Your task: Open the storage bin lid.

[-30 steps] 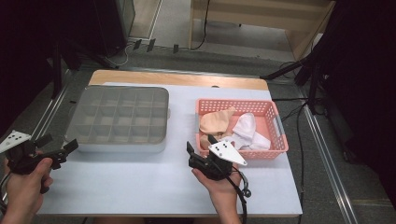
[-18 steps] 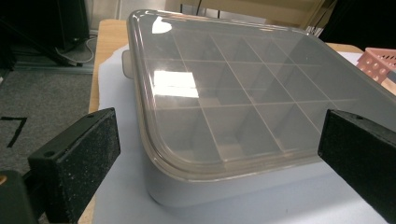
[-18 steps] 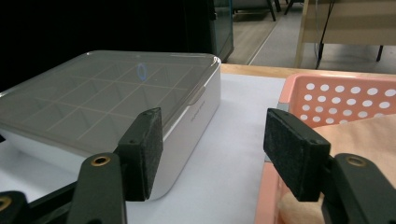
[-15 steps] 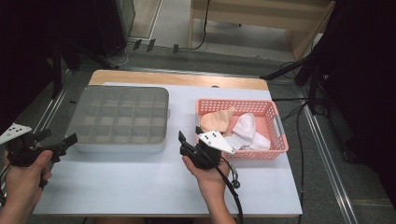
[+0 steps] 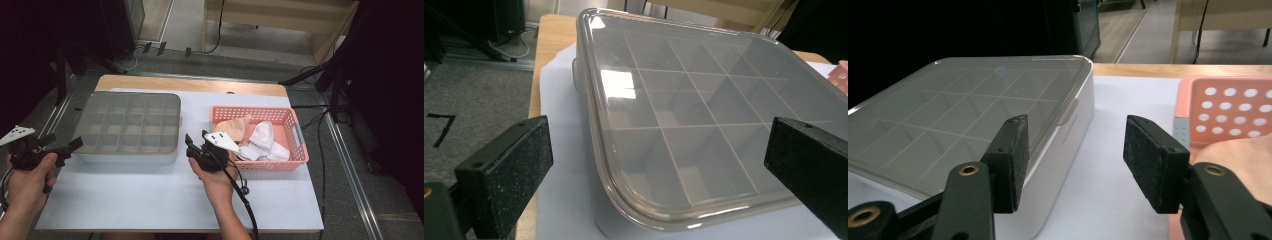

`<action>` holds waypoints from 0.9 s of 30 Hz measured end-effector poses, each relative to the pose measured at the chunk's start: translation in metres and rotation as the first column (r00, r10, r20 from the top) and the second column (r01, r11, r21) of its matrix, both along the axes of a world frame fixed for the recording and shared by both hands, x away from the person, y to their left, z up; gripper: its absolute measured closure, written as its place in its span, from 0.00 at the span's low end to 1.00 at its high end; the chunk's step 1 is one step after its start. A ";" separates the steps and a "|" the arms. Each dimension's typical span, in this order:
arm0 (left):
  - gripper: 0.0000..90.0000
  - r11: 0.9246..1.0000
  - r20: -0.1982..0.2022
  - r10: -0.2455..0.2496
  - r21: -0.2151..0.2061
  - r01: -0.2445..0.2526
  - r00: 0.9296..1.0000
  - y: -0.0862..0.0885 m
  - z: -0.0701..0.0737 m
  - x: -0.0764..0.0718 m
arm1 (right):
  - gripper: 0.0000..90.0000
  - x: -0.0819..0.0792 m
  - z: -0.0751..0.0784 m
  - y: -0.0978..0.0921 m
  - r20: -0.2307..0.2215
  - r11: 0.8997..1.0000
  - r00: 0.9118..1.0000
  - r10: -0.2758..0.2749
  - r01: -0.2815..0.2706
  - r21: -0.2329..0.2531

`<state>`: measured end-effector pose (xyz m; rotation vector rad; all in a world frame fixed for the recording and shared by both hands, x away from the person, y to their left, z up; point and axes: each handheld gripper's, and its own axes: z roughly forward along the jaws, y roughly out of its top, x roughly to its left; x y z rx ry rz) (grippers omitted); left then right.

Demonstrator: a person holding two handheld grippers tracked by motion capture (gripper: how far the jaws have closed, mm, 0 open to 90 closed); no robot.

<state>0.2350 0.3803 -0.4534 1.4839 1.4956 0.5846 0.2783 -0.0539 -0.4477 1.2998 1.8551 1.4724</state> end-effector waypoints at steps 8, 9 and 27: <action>0.06 0.999 -0.019 0.035 0.016 -0.035 0.999 0.000 0.001 0.011 | 0.49 0.013 0.003 0.019 -0.006 0.998 1.000 0.010 -0.010 -0.068; 0.06 0.999 -0.016 0.038 0.019 -0.038 0.999 0.000 0.002 0.012 | 0.49 0.013 0.003 0.019 -0.006 0.998 1.000 0.010 -0.010 -0.068; 0.22 1.000 -0.068 0.017 -0.009 -0.018 0.998 0.012 0.001 0.045 | 0.55 0.046 -0.003 0.044 -0.103 0.999 0.994 -0.040 0.037 -0.032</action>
